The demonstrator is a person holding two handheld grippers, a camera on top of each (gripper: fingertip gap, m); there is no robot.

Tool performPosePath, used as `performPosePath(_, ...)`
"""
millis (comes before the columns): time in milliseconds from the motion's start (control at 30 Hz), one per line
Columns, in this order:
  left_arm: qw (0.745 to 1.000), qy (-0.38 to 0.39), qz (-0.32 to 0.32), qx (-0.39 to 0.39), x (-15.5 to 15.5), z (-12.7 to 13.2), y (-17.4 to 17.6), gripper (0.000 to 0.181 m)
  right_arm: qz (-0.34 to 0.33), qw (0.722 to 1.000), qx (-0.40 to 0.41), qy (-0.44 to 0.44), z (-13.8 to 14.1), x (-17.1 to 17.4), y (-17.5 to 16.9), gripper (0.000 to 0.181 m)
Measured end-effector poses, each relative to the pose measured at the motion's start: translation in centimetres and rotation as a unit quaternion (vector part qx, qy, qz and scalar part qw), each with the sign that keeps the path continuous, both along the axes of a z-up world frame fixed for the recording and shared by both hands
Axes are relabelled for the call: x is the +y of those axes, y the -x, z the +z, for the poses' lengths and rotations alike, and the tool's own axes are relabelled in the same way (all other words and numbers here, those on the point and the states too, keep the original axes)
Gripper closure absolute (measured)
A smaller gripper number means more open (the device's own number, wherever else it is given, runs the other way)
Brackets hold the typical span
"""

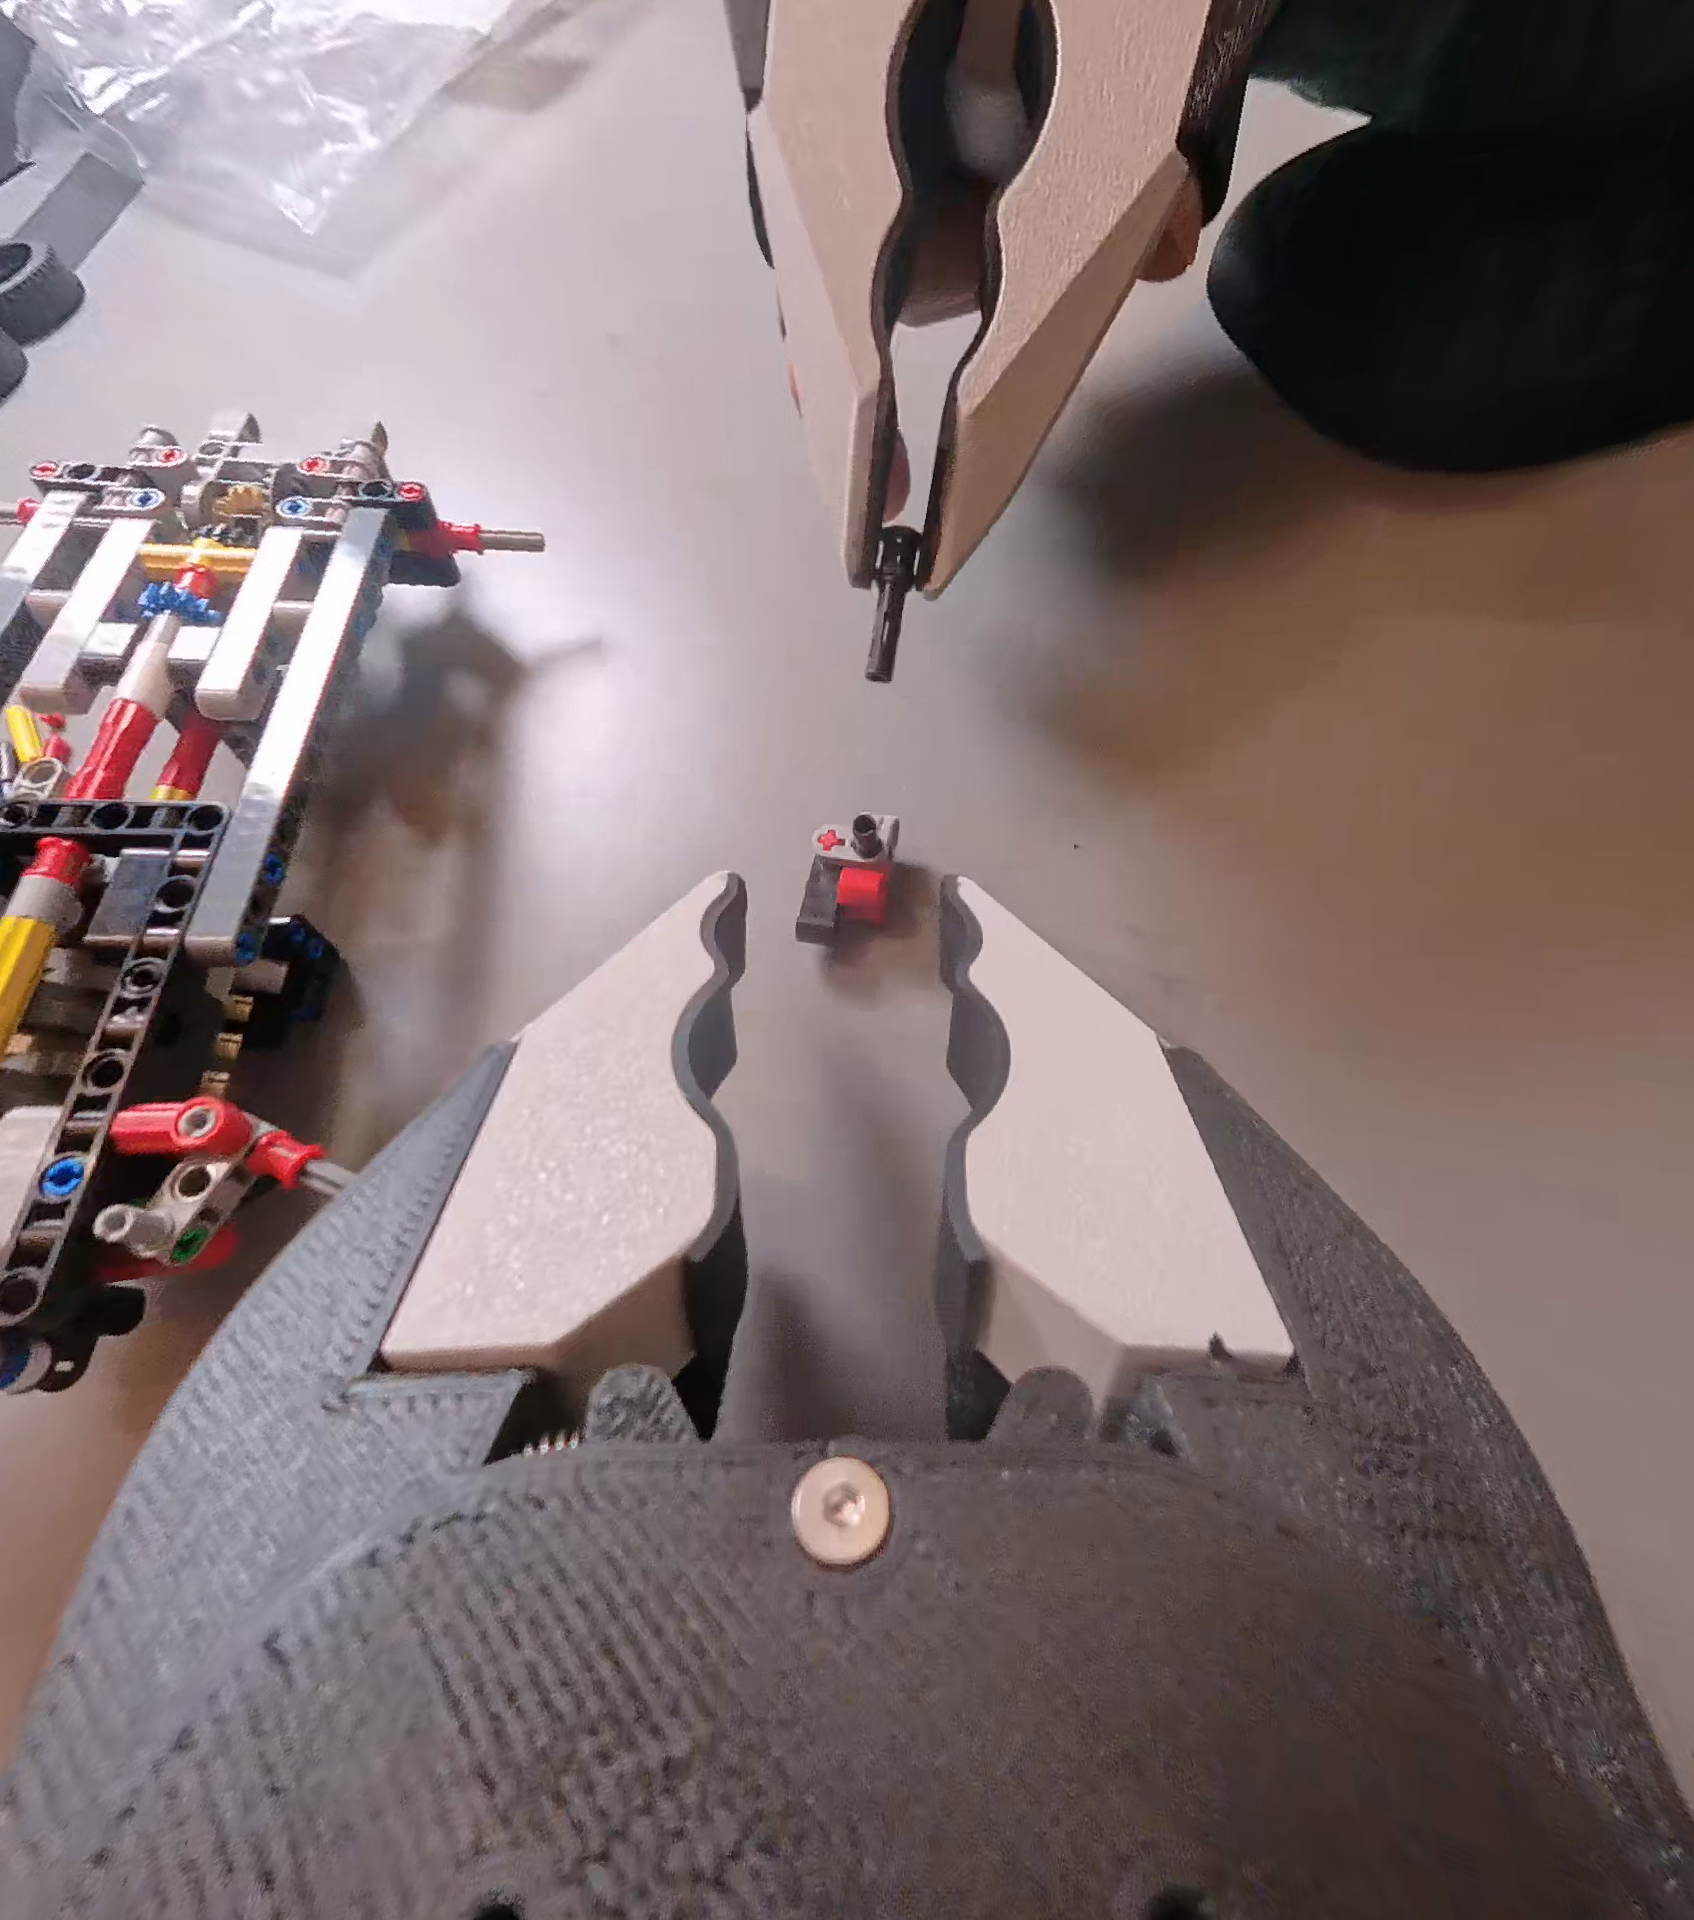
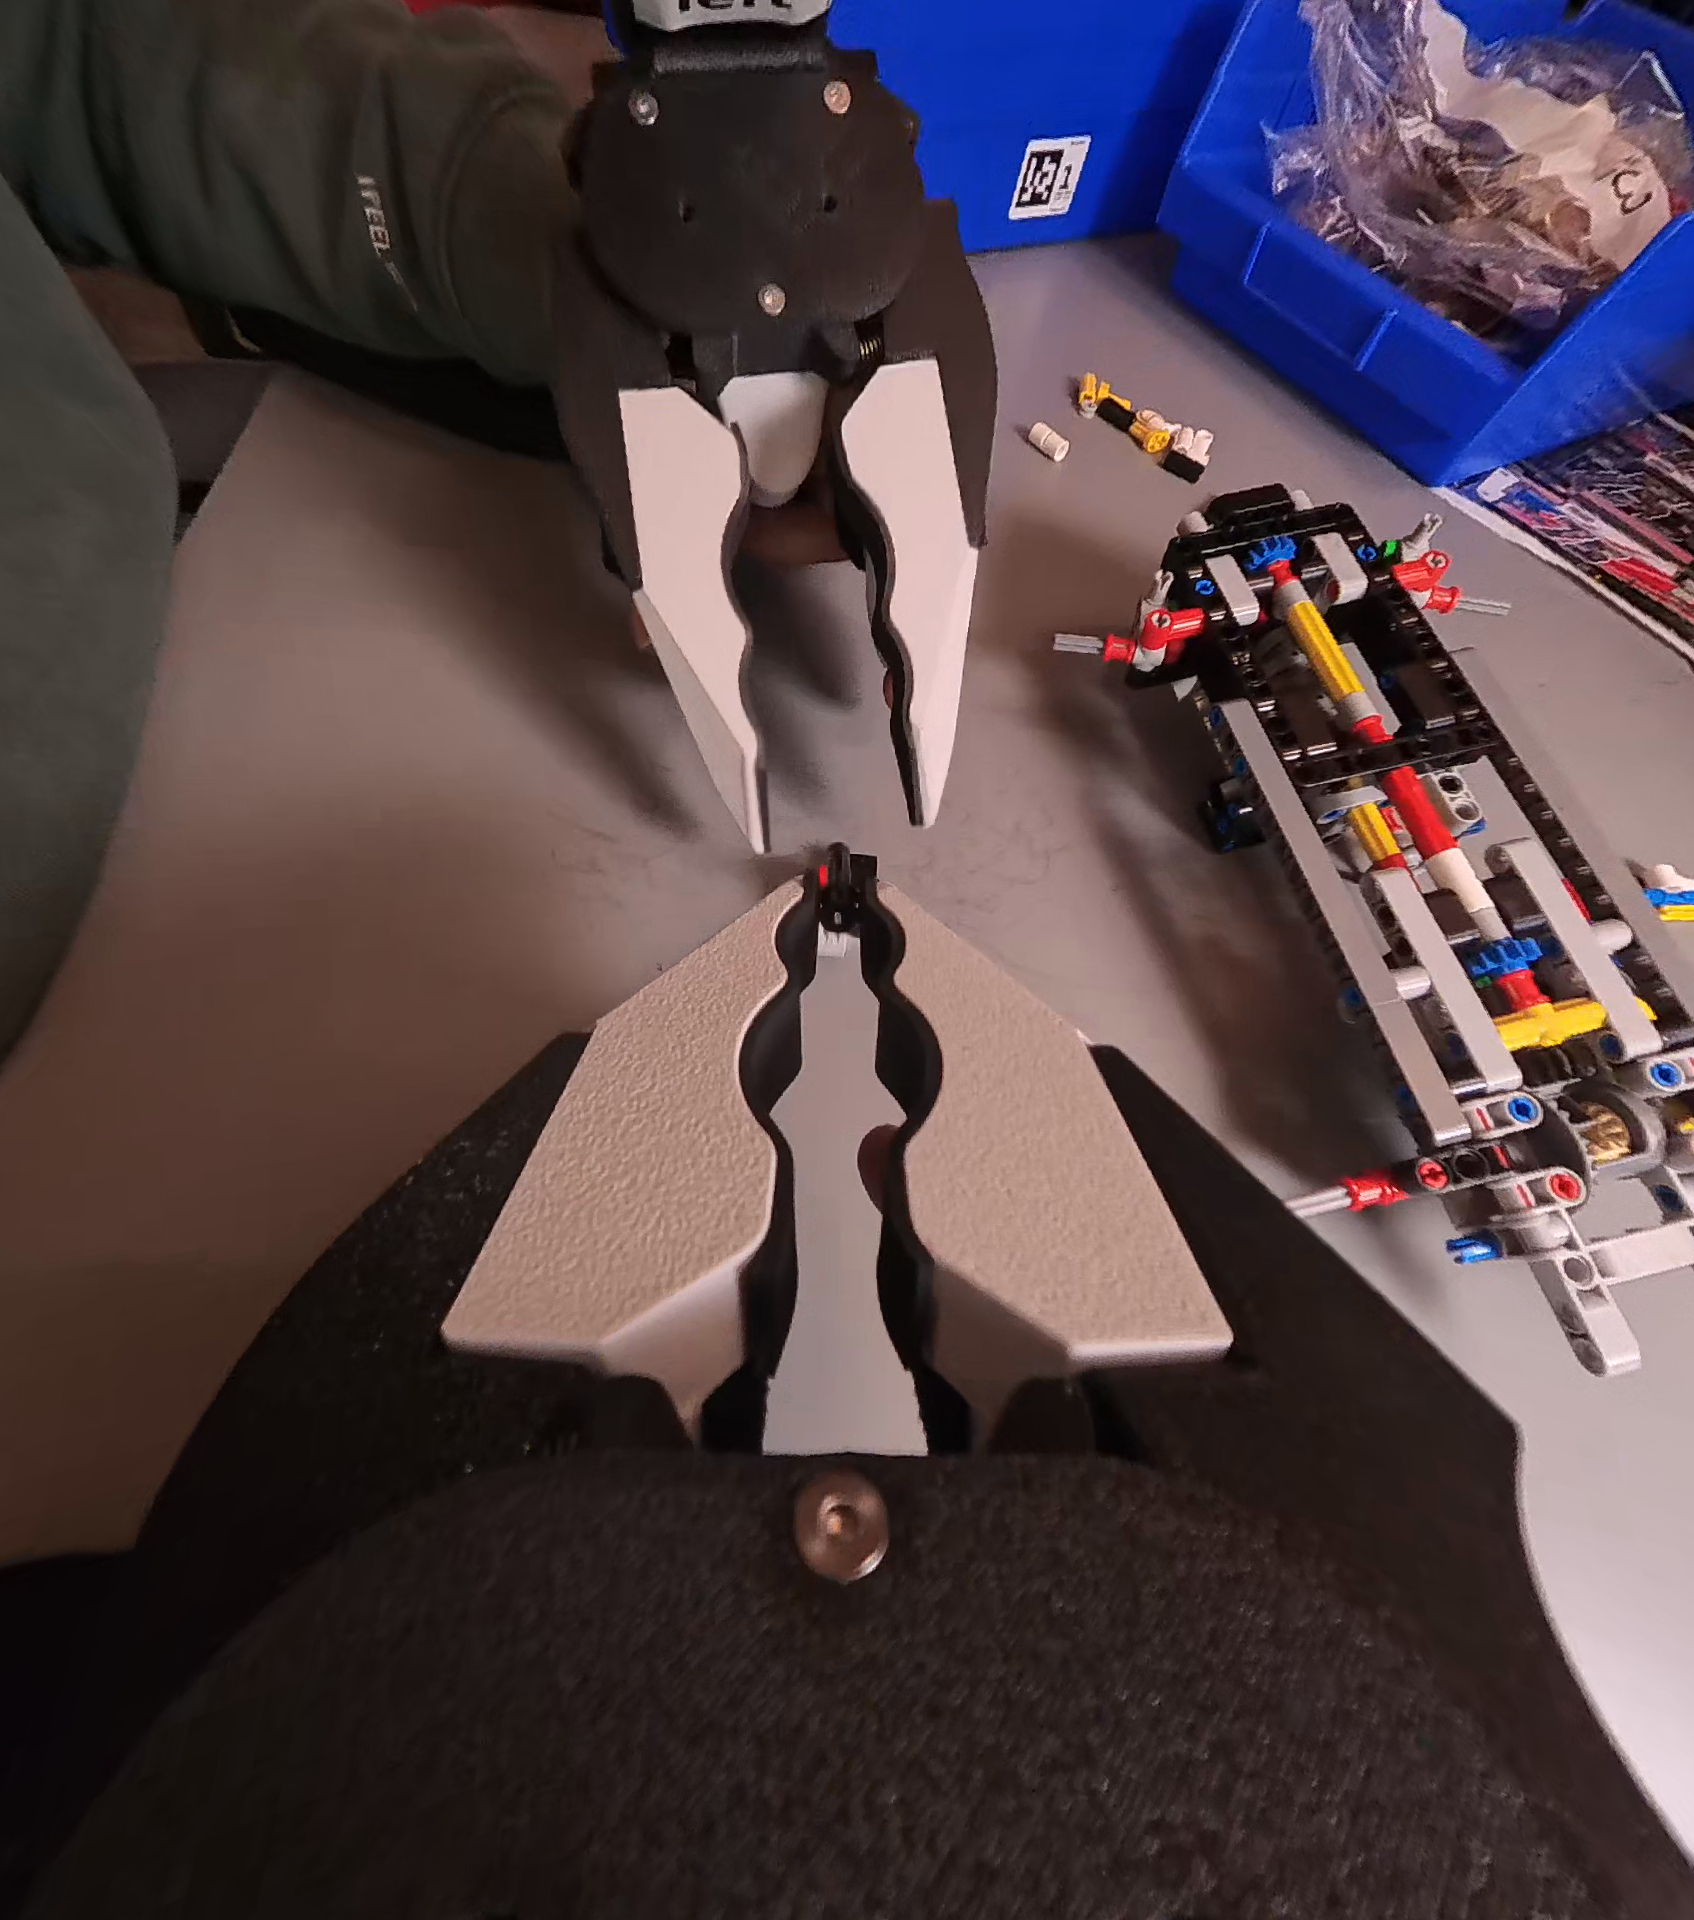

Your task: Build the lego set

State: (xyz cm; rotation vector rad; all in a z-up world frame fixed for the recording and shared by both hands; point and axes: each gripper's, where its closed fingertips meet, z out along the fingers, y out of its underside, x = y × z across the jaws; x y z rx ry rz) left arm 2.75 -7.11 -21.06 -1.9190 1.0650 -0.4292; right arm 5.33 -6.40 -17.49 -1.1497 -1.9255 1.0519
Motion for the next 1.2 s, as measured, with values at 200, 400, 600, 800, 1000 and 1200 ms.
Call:
performPosePath(200,0.999,-0.003,-0.008,0.041,0.5,-1.1,-0.6,0.146,-0.008,1.0,0.002,-0.003,-0.1,0.2,0.2,0.177)
performPosePath(400,0.998,-0.008,-0.009,0.065,0.6,-1.7,-0.7,0.161,-0.015,1.0,0.004,-0.006,-0.3,0.4,0.4,0.177)
performPosePath(600,0.997,-0.014,0.002,0.073,0.8,-1.7,-0.5,0.165,-0.013,1.0,-0.007,-0.006,-0.8,0.3,0.4,0.177)
performPosePath(800,0.997,-0.012,0.01,0.07,0.8,-1.7,-0.2,0.165,-0.012,1.0,-0.015,-0.005,-1.3,0.2,0.5,0.177)
performPosePath(1000,0.998,-0.008,0.015,0.065,0.9,-1.7,-0.1,0.165,-0.012,1.0,-0.022,-0.007,-1.7,0.2,0.6,0.177)
performPosePath(1200,0.998,-0.005,0.016,0.063,0.8,-1.8,0.0,0.165,-0.01,0.999,-0.037,-0.014,-2.5,-0.1,0.6,0.177)
